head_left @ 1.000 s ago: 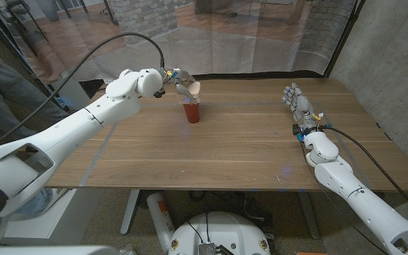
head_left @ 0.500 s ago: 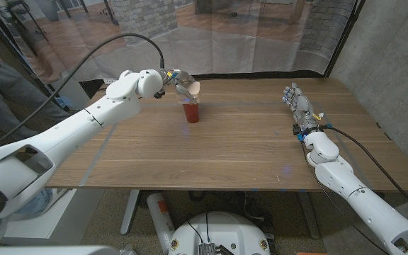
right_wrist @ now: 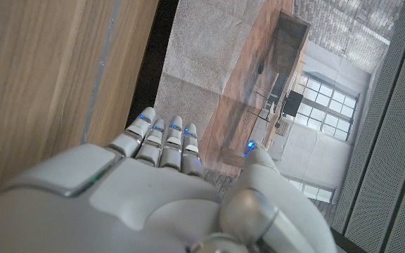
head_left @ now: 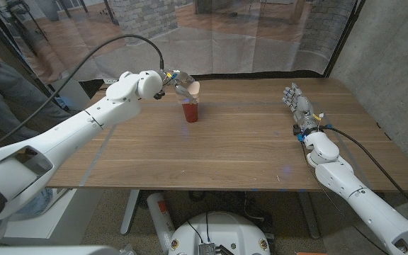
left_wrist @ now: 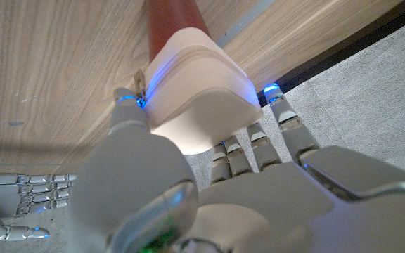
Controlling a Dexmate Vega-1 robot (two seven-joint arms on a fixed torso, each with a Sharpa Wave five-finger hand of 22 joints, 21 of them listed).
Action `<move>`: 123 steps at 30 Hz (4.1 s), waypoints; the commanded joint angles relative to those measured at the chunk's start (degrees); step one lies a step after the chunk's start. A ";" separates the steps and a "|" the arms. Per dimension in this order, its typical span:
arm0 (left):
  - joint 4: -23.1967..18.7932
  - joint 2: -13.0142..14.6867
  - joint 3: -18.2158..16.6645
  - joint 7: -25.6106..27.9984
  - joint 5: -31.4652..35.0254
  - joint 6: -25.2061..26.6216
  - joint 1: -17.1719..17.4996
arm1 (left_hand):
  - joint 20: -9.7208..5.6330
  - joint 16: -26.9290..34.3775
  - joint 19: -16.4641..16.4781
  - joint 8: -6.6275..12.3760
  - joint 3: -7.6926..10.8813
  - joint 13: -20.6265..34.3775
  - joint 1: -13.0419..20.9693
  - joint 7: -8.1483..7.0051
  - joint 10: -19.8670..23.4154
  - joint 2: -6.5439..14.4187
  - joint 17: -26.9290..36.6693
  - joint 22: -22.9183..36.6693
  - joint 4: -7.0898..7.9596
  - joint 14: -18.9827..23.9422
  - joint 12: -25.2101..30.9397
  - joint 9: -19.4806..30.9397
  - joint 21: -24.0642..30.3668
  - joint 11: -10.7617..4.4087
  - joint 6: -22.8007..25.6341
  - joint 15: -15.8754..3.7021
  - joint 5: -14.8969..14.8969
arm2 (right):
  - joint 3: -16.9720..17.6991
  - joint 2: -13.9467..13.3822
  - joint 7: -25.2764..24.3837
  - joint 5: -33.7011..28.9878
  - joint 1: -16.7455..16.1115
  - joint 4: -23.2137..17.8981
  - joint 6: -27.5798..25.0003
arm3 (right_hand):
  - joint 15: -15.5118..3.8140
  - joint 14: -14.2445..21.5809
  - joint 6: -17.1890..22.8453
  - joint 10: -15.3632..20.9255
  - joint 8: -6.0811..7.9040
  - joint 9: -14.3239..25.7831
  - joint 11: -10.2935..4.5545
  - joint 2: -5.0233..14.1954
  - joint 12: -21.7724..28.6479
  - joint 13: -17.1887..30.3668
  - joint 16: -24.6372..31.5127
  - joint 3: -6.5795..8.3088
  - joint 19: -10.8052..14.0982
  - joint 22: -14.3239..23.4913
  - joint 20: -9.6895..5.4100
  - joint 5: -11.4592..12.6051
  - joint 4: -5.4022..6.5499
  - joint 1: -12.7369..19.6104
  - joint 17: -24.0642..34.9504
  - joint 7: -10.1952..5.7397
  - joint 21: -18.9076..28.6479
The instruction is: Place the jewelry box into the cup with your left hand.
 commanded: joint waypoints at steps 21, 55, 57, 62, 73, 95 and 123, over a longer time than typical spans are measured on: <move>0.40 0.65 -0.89 1.83 -0.95 -0.83 1.08 | 2.94 -0.29 -5.55 -1.05 1.82 -0.57 3.65 0.65 -6.29 5.34 -1.95 0.13 3.46 -7.22 -0.59 0.01 -2.27 1.81 -5.39 1.19 0.90 | -0.40 0.21 -0.46 -0.50 0.49 -0.17 -0.62 | 0.05 0.73 0.27 0.43 -0.21 0.20 -0.16 0.68 -0.09 0.25 -0.15 0.10 0.67 0.26 0.05 0.00 -0.40 -0.10 0.12 -0.07 -0.53; 1.51 0.26 -0.96 2.29 -3.04 -1.40 0.77 | 3.74 -0.06 -11.06 -1.67 -0.17 -1.51 0.83 0.99 -13.36 4.25 -5.56 -0.53 4.62 -14.34 -0.46 -0.28 -3.68 5.31 -13.42 3.79 1.89 | -0.05 -0.33 -0.55 -0.26 0.36 -0.32 -1.17 | 0.02 0.74 0.27 0.43 -0.23 0.20 -0.32 0.73 -0.12 0.25 -0.20 0.03 0.75 0.28 0.22 0.01 -0.47 -0.13 0.12 -0.17 -0.99; 1.50 0.27 -0.94 2.39 -3.03 -1.34 0.75 | 3.75 -0.03 -11.21 -1.61 -0.30 -1.54 0.61 0.95 -13.67 4.19 -5.71 -0.55 4.72 -14.50 -0.48 -0.29 -3.69 5.67 -13.64 3.89 1.93 | -0.07 -0.31 -0.48 -0.26 0.37 -0.25 -1.09 | 0.06 0.75 0.28 0.42 -0.22 0.20 -0.31 0.73 -0.13 0.25 -0.20 0.02 0.76 0.29 0.24 0.01 -0.48 -0.14 0.12 -0.19 -1.01; 1.47 0.24 -1.26 2.73 -3.69 -1.20 0.88 | 3.76 0.00 -11.53 -1.57 -0.55 -1.59 0.12 1.08 -13.80 4.13 -5.94 -0.58 4.98 -14.86 -0.37 -0.30 -3.73 5.74 -14.12 4.21 1.99 | -0.02 -0.34 -0.68 -0.28 0.16 -0.43 -1.13 | 0.03 0.76 0.28 0.43 -0.23 0.20 -0.29 0.73 -0.13 0.25 -0.20 0.01 0.80 0.29 0.23 0.00 -0.47 -0.16 0.13 -0.21 -1.08; 1.95 0.25 -1.79 3.56 -5.40 -1.09 0.88 | 3.80 0.17 -12.16 -1.16 -1.18 -1.69 -1.37 1.53 -14.04 4.15 -6.41 -0.62 5.82 -15.28 -0.16 -0.32 -3.77 6.18 -14.08 4.55 2.09 | 0.18 -0.50 -1.56 -0.47 -0.72 -1.37 -1.28 | 0.00 0.79 0.28 0.50 -0.23 0.20 -0.37 0.75 -0.11 0.26 -0.20 -0.01 0.85 0.30 0.26 0.01 -0.50 -0.17 0.13 -0.24 -1.20; 2.34 0.78 -1.43 3.57 -6.03 -0.44 0.44 | 3.80 0.20 -13.49 -1.14 -3.24 -1.91 -4.85 1.65 -15.58 2.96 -7.52 -0.72 7.47 -16.84 -0.19 -0.43 -3.82 6.86 -15.49 5.32 2.39 | -0.28 -0.05 -1.92 -1.02 -0.31 -1.32 -1.49 | -0.04 0.94 0.27 0.58 -0.25 0.20 -0.43 0.76 -0.10 0.26 -0.20 -0.06 0.97 0.32 0.34 0.01 -0.56 -0.18 0.12 -0.33 -1.52; 6.09 -2.31 2.06 1.68 -4.17 -0.99 -3.43 | 3.77 0.08 -15.64 -1.17 -5.22 -2.16 -7.66 1.41 -18.19 1.71 -8.62 -0.83 8.74 -19.41 -0.36 -0.63 -4.06 7.22 -17.54 5.89 2.88 | 0.39 0.17 -1.86 -0.44 -0.60 -0.18 -0.45 | -0.03 0.92 0.20 0.64 -0.28 0.20 -0.42 0.75 -0.11 0.26 -0.24 -0.16 1.00 0.34 0.47 0.00 -0.61 -0.26 0.12 -0.55 -1.93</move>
